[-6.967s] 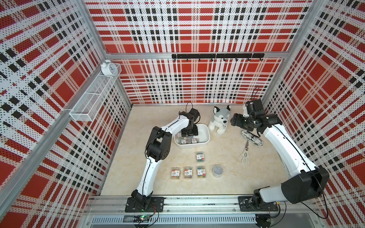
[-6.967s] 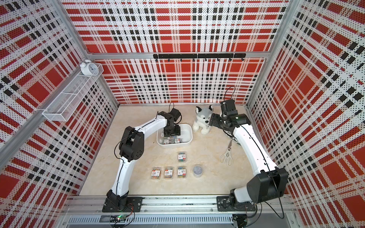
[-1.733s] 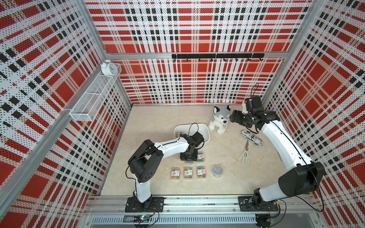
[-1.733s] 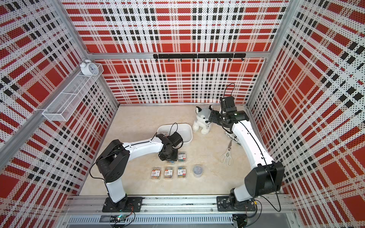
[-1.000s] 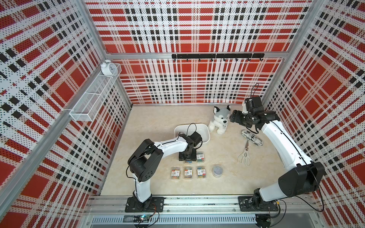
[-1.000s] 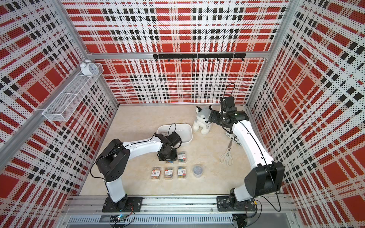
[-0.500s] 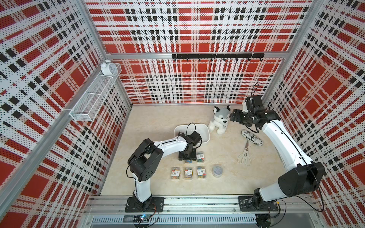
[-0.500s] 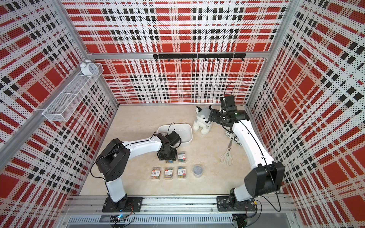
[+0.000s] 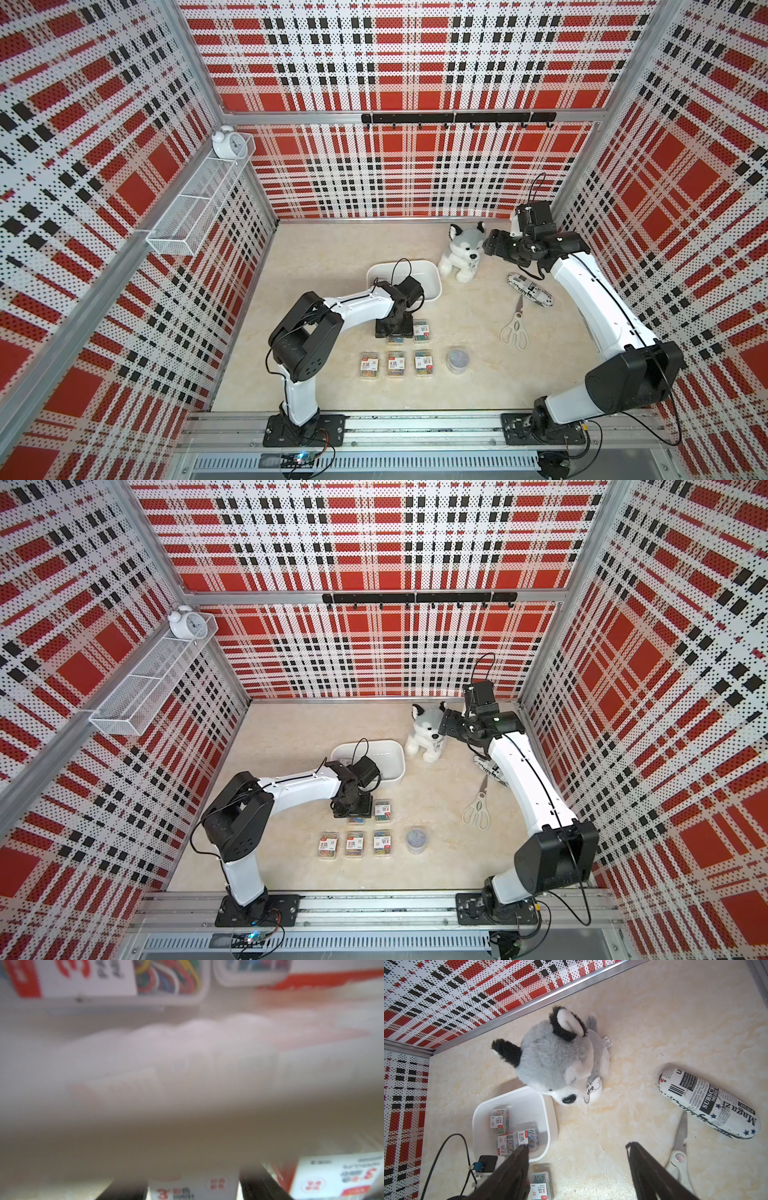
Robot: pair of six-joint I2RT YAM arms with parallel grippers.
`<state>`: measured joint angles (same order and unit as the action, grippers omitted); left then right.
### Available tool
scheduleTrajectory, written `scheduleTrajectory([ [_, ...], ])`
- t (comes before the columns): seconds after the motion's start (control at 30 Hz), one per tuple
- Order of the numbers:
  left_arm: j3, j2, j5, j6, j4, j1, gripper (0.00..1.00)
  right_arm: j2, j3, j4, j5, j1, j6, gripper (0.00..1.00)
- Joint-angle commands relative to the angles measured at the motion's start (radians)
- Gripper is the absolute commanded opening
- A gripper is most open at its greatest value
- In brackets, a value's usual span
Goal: Take the paper clips out of the storage box
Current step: Place the boxed paper clips at the center of the board, then pick up the boxed paper clips from the storage box.
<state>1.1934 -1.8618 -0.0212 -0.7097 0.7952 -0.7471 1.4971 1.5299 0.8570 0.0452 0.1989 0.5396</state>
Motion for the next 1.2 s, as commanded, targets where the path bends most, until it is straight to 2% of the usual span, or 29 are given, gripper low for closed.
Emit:
scheduleTrajectory([
  [0.0,-0.018,-0.003,0.006,0.0,-0.005,-0.001,0.7,0.004,0.021,-0.003,-0.008,-0.011,-0.003,0.8],
  [0.63,0.02,0.037,-0.003,0.011,0.02,-0.005,0.75,0.0,0.024,-0.008,-0.001,-0.011,-0.003,0.8],
  [1.03,0.16,0.152,-0.042,0.046,0.166,0.019,0.75,0.01,0.041,-0.012,0.007,-0.01,-0.001,0.8],
  [1.17,0.241,0.213,-0.096,0.061,0.208,0.044,0.74,0.016,0.043,-0.016,0.013,-0.011,0.003,0.8],
])
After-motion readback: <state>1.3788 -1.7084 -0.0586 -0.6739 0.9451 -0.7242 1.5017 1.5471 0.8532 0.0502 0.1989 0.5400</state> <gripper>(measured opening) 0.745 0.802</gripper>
